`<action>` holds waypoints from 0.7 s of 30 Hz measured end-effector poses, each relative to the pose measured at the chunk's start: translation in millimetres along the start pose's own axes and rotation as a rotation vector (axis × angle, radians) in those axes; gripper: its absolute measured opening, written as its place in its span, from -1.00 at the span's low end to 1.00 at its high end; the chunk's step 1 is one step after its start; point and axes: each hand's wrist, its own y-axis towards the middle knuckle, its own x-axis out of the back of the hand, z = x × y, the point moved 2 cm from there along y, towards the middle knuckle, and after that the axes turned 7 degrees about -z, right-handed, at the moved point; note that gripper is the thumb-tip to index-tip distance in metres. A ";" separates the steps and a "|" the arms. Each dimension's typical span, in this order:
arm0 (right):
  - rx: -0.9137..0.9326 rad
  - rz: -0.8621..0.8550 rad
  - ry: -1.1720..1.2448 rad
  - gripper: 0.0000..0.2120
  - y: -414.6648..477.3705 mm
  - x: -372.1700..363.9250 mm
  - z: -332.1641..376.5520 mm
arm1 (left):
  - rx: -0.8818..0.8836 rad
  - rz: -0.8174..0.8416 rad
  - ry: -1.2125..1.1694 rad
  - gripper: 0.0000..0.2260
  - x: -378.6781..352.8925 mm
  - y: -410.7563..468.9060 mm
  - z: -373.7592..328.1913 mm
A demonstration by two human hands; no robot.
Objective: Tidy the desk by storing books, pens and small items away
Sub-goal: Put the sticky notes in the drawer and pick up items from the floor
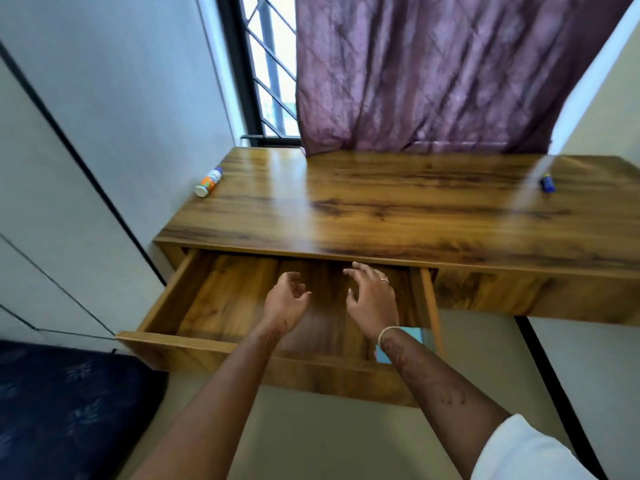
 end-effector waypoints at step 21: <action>-0.043 0.135 -0.049 -0.50 225.6 -202.8 150.3 | -0.034 -0.225 0.244 -0.56 153.5 322.7 49.9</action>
